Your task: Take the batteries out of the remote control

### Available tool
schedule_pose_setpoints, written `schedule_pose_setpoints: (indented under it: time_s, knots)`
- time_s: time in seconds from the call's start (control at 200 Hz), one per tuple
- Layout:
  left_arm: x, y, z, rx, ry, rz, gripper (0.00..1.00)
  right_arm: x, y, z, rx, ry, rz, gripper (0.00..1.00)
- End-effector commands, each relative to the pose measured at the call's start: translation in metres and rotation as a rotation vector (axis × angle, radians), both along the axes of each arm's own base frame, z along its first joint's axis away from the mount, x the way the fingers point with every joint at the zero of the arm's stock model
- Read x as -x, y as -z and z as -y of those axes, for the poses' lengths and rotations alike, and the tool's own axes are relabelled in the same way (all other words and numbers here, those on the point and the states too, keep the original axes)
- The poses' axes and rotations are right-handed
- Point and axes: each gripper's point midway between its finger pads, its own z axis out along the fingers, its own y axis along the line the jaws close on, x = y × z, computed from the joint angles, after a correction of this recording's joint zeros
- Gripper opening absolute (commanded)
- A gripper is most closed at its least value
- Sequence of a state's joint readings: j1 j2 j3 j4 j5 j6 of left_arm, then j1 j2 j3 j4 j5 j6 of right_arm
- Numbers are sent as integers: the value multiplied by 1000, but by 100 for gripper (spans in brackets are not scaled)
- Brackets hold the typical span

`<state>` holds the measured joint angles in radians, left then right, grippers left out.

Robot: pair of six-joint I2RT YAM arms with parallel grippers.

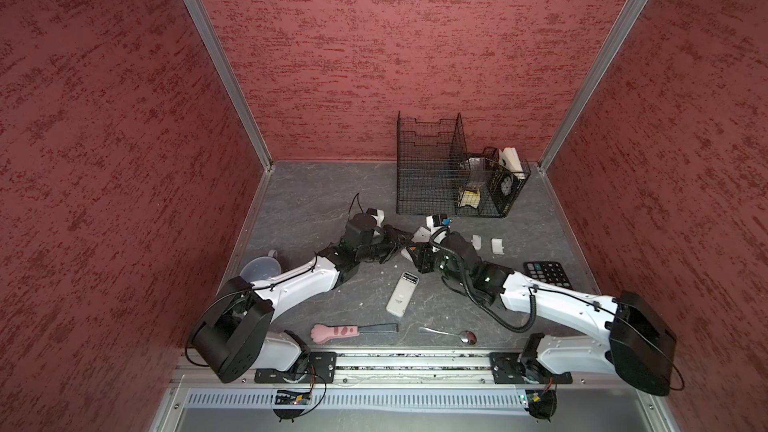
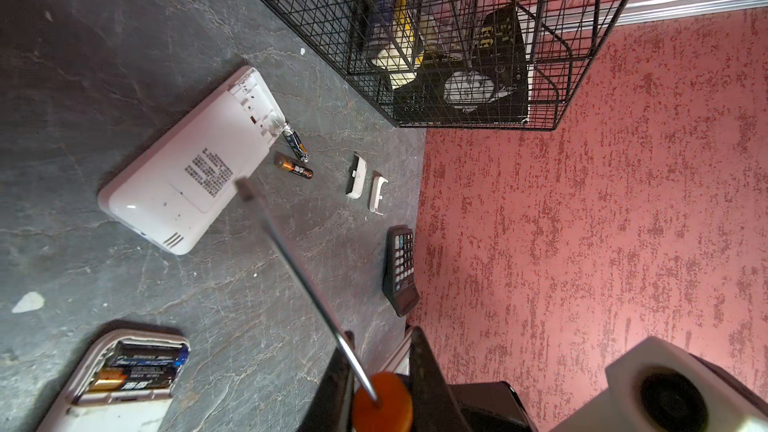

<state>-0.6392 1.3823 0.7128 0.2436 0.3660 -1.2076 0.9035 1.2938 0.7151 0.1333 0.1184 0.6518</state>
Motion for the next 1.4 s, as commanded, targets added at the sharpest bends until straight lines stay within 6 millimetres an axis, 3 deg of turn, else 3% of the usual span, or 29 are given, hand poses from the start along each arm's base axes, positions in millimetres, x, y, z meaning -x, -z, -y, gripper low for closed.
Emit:
schedule_pose_setpoints:
  time_s: [0.0,0.245,0.546,0.656,0.877,0.977,1.207,1.393]
  knots:
    - [-1,-8,4,19,13,19,0,-10,-24,-7,-63,35,53,33]
    - [-1,-6,4,18,12,14,0,-13,-23,4,-84,92,64,23]
    - [0,-4,1,17,4,11,0,-11,-20,9,-75,104,65,0]
    - [-1,-5,-2,16,-4,17,0,-9,-19,9,-55,86,60,0]
    - [-3,-18,-13,-18,-26,85,42,0,-19,8,-46,45,30,0]
    - [-5,-24,-25,-50,-55,124,52,5,-19,11,-41,43,5,0]
    - [2,-32,-60,-126,-105,185,56,21,-20,19,-47,14,-56,0]
    - [22,-14,-86,-199,-118,139,56,38,-20,27,-32,-10,-142,0]
